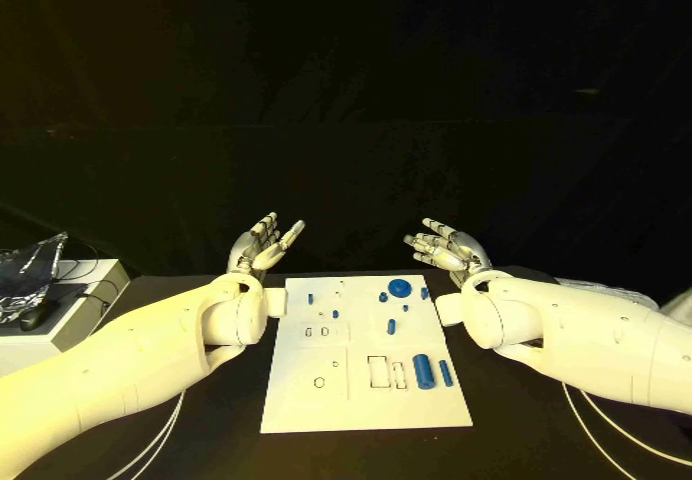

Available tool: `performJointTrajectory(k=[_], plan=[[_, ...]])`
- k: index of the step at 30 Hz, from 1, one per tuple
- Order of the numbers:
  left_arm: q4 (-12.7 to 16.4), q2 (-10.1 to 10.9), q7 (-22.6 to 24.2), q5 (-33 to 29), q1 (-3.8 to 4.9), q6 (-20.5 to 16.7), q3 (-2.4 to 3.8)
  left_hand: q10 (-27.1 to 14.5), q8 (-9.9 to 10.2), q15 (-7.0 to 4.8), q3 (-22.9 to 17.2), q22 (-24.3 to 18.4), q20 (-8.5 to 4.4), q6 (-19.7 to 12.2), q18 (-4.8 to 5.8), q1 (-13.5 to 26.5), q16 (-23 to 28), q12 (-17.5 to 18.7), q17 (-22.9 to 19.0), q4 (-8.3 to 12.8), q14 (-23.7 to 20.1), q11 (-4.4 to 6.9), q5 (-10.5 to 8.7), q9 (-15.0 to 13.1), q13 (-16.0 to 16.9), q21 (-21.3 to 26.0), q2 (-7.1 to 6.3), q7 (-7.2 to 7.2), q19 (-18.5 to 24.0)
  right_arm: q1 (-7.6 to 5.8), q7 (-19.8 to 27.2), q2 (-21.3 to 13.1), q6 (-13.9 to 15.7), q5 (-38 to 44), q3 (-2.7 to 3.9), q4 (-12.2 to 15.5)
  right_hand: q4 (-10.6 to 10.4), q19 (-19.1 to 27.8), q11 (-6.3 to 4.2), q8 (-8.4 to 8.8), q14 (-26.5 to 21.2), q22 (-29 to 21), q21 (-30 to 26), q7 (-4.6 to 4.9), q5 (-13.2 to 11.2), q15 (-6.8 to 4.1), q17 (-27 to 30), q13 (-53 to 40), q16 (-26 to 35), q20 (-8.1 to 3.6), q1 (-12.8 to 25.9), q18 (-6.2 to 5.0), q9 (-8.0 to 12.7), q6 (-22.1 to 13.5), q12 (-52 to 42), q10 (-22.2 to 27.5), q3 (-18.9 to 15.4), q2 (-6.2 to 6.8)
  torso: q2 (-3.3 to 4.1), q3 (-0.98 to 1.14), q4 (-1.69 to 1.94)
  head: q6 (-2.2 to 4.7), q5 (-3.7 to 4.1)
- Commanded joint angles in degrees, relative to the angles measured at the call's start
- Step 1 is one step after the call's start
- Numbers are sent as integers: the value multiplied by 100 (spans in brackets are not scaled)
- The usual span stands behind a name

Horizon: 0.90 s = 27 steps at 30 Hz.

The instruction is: Assemble the parts on the task board

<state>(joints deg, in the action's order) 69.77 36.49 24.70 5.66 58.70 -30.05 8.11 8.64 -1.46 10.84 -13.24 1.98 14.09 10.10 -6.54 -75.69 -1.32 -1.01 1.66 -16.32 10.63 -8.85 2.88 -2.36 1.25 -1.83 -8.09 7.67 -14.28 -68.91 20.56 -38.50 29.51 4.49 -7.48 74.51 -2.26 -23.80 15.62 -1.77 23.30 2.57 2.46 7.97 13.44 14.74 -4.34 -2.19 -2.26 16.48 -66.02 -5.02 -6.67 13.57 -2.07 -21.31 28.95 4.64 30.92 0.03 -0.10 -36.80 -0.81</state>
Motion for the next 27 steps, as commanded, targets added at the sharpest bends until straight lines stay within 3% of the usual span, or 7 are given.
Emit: performJointTrajectory(k=[1, 8, 9, 12, 13, 17, 27], plan=[[-141, -69, -209, 403, -10, 791, 47, 6, -26, 52, -9, 9, 69, 55, -103, -179, -30, -30, 10, -57, 26, -75, 30, -12, 8, -27, -20, 426, -14, -73, -444, 63, -955, 434, -55, -156, 65, -121, 8, -39, 143, 21, 39, 935, 19, -4, -16, -15, -40, 14, -177, -79, -32, 115, -29, -150, 66, 13, 0, 0, 0, 0, -1], [-179, 8, -218, 442, -14, 1002, 70, 293, -80, 75, -60, 28, 114, 256, -123, -209, -82, -72, 54, -48, 262, -231, 24, -52, 41, -60, 89, 566, -105, -154, -268, 81, -806, 2093, -111, -416, 277, -1199, -63, -230, 1208, 153, 309, 921, -91, -132, -170, -68, -259, 3, -488, -225, -242, 860, -109, -982, 100, 61, 10, 0, 1, -97, -10], [-178, 25, -214, 455, -14, 1038, 70, 730, -178, 158, -121, 72, 193, 582, -133, -218, -202, -167, 132, -32, 702, -350, 40, -124, 96, -140, 178, 664, -363, -156, -265, 82, -770, 2327, -111, -440, 423, -1919, -159, -500, 2273, 261, 551, 877, -167, -263, -352, -151, -546, -27, -678, -353, -509, 1719, -280, -1862, 135, 120, 8, 1, 1, -113, -12], [-153, 89, -183, 494, -14, 1139, 68, 1873, -450, 234, -216, 196, 262, 1418, -125, -242, -517, -376, 323, -11, 1847, -511, 27, -305, 190, -411, 257, 768, -1162, -159, -293, 90, -690, 3024, -110, -508, 520, -2326, -266, -761, 2734, 306, 748, 795, -218, -412, -395, -161, -699, -30, -850, -504, -720, 2629, -378, -2840, 172, 178, 10, 0, 4, -133, -10], [-129, 123, -173, 520, -14, 1182, 66, 3087, -712, 119, -270, 440, 260, 2145, -256, -263, -990, -668, 581, 8, 3276, -513, 32, -466, 306, -921, 300, 805, -2561, -161, -323, 97, -669, 3322, -109, -536, 543, -2521, -330, -878, 3002, 341, 857, 745, -248, -495, -432, -160, -812, -69, -896, -546, -808, 3047, -398, -3052, 179, 204, 10, 0, 4, -138, -8], [57, 325, -108, 682, -16, 1447, 62, 4673, -1292, -256, -455, 583, 59, 3687, -410, -358, -1484, -883, 925, 47, 4448, -186, 26, -781, 311, -1443, 286, 606, -3623, -168, -532, 130, -661, 4461, -107, -641, 578, -3148, -568, -1058, 3870, 555, 1351, 543, -278, -809, -603, -144, -1155, -394, -982, -533, -806, 3705, -400, -3820, 196, 298, 35, -10, 0, -168, 14], [974, 1042, -54, 1088, -35, 1868, 104, 5628, -1398, -609, -1029, 752, -335, 4145, -392, -505, -2061, -620, 1785, 77, 5377, 82, 31, -853, 284, -1967, 108, 410, -4456, -308, -1252, 207, -733, 6948, -94, -794, 646, -3851, -991, -1024, 5690, 1821, 3341, 204, -165, -1392, -1467, -166, -2094, -1047, -1063, -530, -731, 4388, -160, -4916, -68, 395, 260, -49, 70, -142, 130]])
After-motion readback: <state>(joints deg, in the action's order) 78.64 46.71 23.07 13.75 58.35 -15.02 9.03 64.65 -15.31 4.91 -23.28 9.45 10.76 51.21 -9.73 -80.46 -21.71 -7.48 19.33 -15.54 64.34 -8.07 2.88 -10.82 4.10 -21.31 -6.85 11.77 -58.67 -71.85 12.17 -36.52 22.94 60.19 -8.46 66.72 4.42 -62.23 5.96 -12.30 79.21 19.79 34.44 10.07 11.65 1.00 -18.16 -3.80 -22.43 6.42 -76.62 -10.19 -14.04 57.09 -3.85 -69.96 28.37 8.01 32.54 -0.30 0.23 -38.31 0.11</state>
